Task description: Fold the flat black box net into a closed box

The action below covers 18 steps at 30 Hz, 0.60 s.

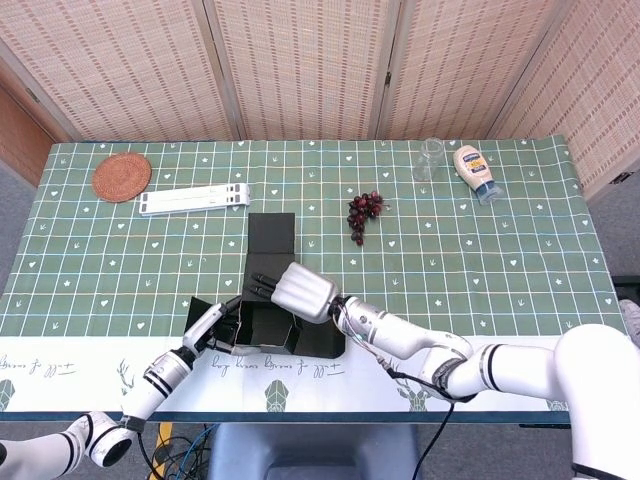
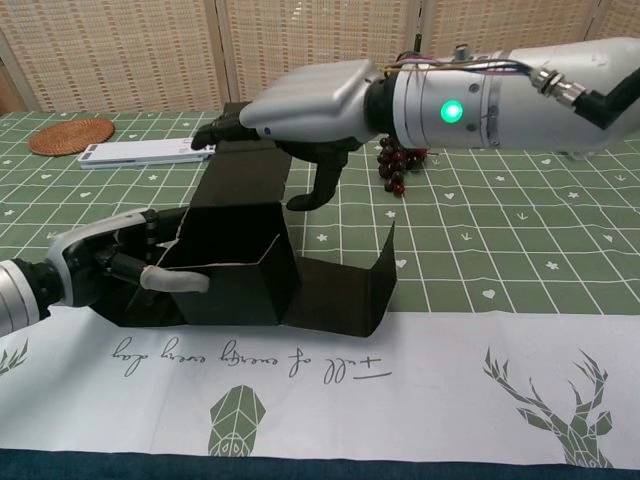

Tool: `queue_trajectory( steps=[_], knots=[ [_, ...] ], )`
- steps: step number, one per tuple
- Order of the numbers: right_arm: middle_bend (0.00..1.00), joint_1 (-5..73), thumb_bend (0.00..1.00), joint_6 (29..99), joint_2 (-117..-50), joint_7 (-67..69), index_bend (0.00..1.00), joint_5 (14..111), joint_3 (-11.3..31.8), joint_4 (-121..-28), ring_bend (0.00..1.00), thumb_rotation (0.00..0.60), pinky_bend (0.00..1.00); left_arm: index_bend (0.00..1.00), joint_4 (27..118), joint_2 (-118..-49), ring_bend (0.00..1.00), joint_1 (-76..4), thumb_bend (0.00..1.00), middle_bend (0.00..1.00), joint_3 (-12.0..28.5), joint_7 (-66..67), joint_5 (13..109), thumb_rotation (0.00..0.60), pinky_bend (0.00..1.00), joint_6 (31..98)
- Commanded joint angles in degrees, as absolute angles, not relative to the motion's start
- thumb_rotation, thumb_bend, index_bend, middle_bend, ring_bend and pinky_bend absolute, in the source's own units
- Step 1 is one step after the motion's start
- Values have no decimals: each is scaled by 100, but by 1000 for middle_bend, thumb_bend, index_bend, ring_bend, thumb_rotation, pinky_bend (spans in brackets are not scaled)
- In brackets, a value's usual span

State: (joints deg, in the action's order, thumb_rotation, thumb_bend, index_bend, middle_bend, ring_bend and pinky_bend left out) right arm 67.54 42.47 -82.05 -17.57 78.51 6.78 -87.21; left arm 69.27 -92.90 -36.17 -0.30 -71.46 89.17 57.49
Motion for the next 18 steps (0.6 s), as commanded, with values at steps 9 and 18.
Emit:
queue_trajectory(
  steps=[9, 18],
  knots=[
    [73, 5835, 358, 5437, -7436, -662, 0, 8490, 593, -9202, 747, 600, 1000, 216, 7584, -8332, 639, -3628, 77, 175, -141, -7774, 9049, 600, 785, 5850],
    [95, 5134, 163, 6295, -7362, -205, 0, 8957, 345, -9168, 747, 600, 1000, 216, 7709, -7747, 673, -3693, 78, 176, -191, -8913, 9134, 600, 785, 5869]
  ],
)
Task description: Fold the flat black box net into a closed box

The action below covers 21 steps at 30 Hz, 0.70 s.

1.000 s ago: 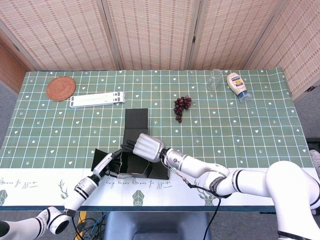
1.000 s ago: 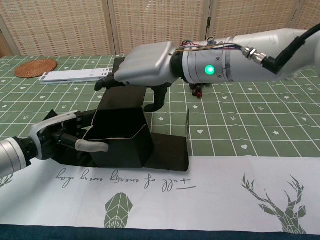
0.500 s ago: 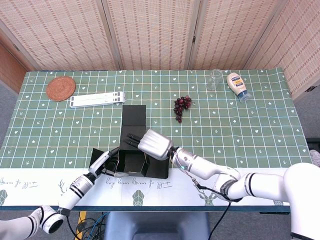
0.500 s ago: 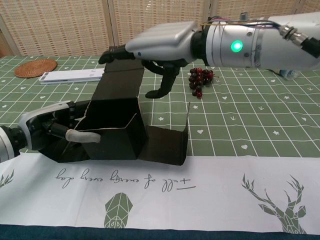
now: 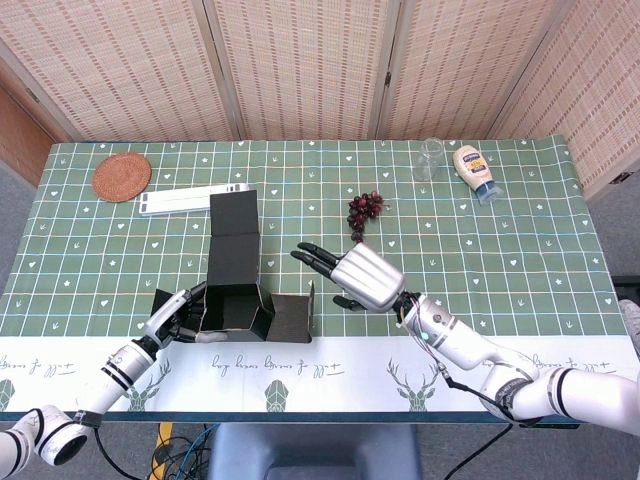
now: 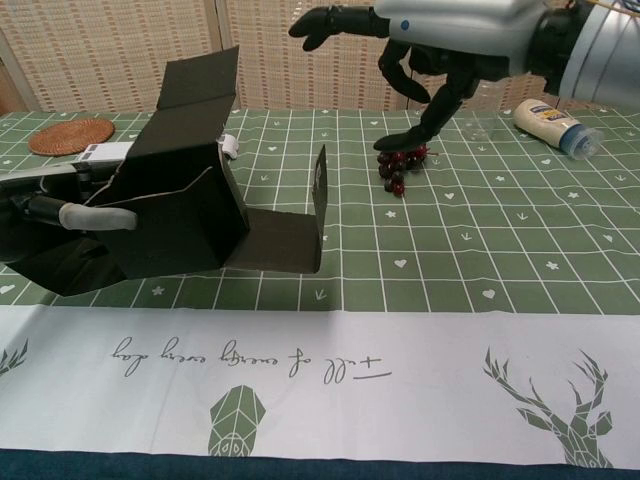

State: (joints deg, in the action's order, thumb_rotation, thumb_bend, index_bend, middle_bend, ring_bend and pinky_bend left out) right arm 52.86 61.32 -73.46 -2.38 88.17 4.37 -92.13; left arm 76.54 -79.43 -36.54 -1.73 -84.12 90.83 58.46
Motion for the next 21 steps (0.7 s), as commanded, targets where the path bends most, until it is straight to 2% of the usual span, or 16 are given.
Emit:
queue_trajectory(
  steps=[1, 4, 8, 11, 21],
  knots=[
    [95, 5073, 152, 6364, -7419, -252, 0, 9017, 313, -9114, 747, 600, 1000, 216, 7710, -7678, 668, -3721, 77, 176, -200, -9092, 9173, 600, 785, 5867],
    [95, 4946, 112, 6512, -7644, -443, 0, 9143, 259, -8956, 746, 600, 1000, 216, 7725, -7539, 634, -3786, 77, 176, -220, -9365, 9279, 600, 785, 5900],
    [96, 4798, 78, 6791, -8076, -689, 0, 9283, 284, -8664, 742, 600, 1000, 216, 7819, -7372, 665, -3872, 77, 176, -231, -9783, 9373, 600, 785, 5948],
    [94, 4714, 52, 7060, -8490, -867, 0, 9399, 362, -8340, 733, 600, 1000, 216, 7885, -7269, 644, -3933, 78, 176, -256, -9938, 9442, 600, 785, 5966],
    [67, 4759, 51, 7749, -9654, -958, 0, 9942, 601, -7283, 704, 600, 1000, 216, 8066, -7071, 636, -4096, 78, 176, -357, -10257, 9590, 600, 785, 5994]
  ],
)
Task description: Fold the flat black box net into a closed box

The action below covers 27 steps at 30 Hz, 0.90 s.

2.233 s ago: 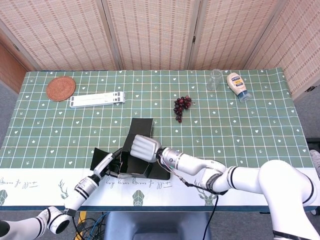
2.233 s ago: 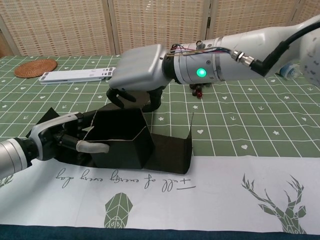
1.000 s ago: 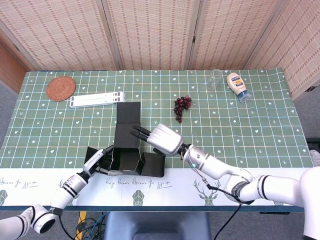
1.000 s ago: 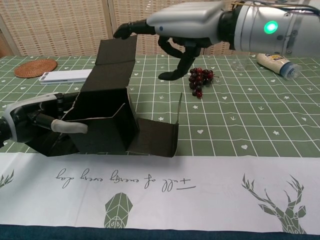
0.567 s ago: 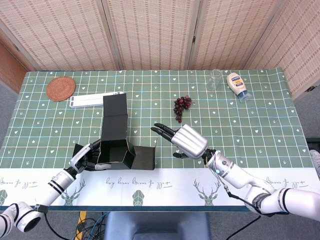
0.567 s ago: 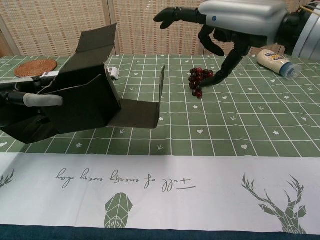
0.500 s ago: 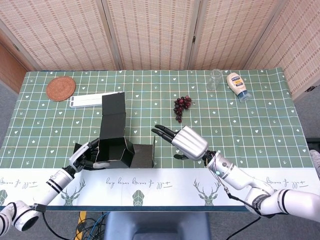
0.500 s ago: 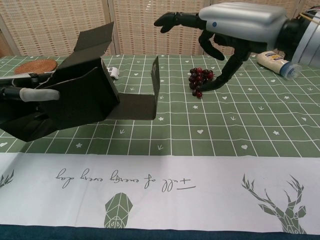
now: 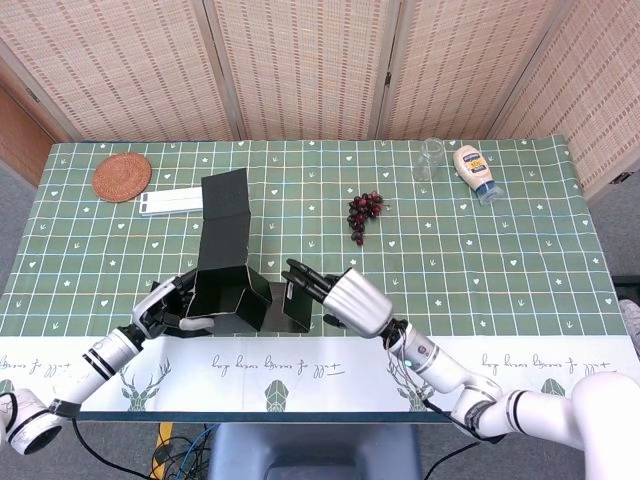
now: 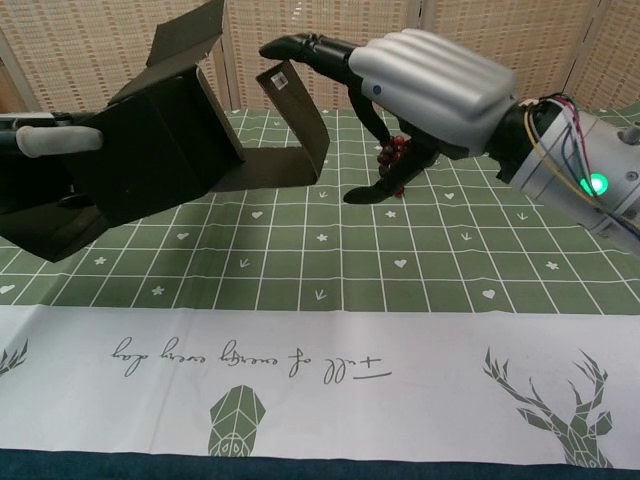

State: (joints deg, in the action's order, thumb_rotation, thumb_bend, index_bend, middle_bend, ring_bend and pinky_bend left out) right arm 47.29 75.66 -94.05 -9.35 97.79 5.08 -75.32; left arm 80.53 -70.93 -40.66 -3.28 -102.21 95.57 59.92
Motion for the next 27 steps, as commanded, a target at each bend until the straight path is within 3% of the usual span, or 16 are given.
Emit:
queue_trajectory(
  steps=[1, 6, 15, 27],
  knots=[
    [67, 4785, 54, 7786, -9748, -939, 0, 9982, 629, -7186, 703, 600, 1000, 216, 8067, -7062, 632, -4114, 77, 176, -377, -10291, 9610, 600, 785, 5994],
    [74, 4935, 90, 7887, -9931, -863, 0, 10131, 774, -6983, 703, 600, 1000, 216, 8028, -7024, 631, -4169, 77, 176, -461, -10021, 9670, 600, 785, 5945],
    [90, 5299, 91, 7372, -9917, -1172, 0, 10186, 881, -7102, 702, 600, 1000, 216, 7944, -7160, 631, -4191, 78, 177, -613, -9188, 9696, 600, 785, 5837],
    [102, 5327, 92, 7099, -10003, -1303, 0, 10187, 677, -7038, 703, 600, 1000, 216, 7803, -7374, 631, -4188, 77, 177, -645, -8507, 9508, 600, 785, 5680]
  ],
)
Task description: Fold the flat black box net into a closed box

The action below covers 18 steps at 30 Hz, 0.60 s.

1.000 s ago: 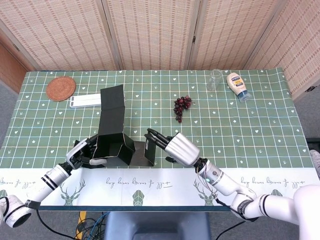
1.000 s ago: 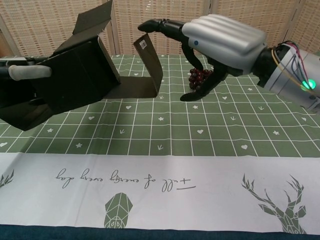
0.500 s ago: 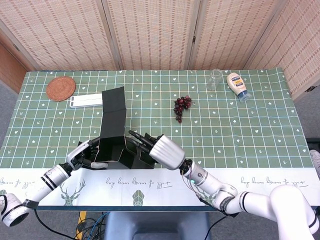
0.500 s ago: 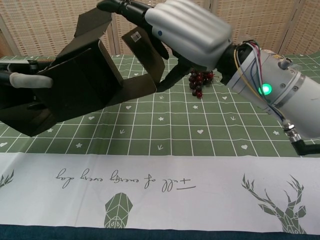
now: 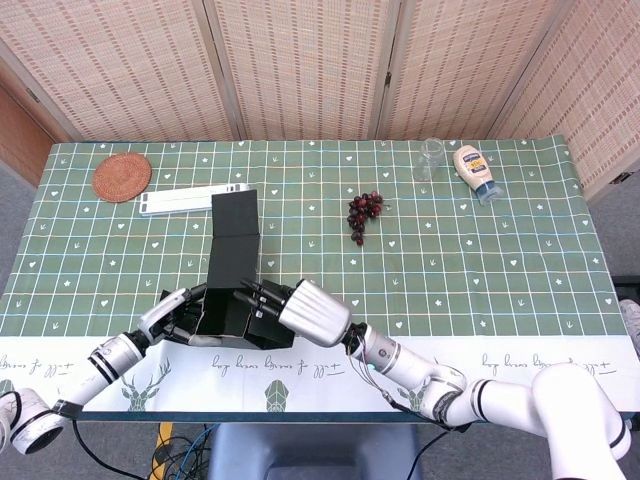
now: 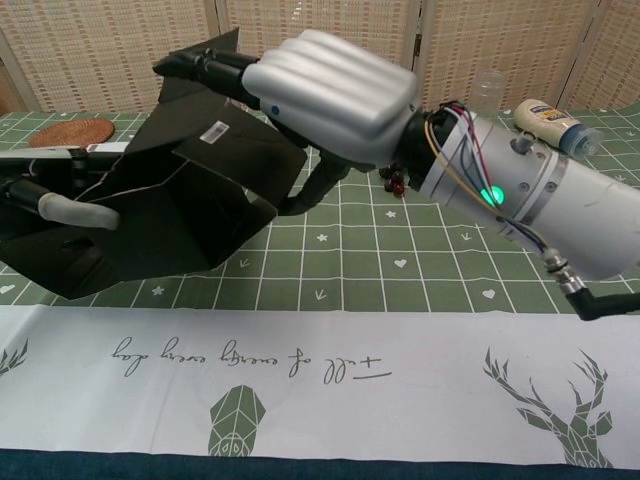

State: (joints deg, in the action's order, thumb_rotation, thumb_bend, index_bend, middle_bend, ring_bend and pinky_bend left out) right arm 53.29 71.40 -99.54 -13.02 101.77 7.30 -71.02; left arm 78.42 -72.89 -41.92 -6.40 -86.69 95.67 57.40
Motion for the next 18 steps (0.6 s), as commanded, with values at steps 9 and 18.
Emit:
queue_trajectory(
  steps=[9, 18],
  knots=[
    [102, 5449, 98, 6960, -10435, -1203, 0, 10300, 513, -6366, 703, 600, 1000, 216, 7481, -7821, 629, -4169, 78, 177, -688, -7726, 9423, 600, 785, 5481],
    [109, 5583, 103, 6831, -10778, -1065, 0, 10372, 389, -5908, 703, 600, 1000, 210, 7222, -8171, 629, -4118, 77, 177, -685, -7168, 9349, 600, 785, 5437]
  ],
)
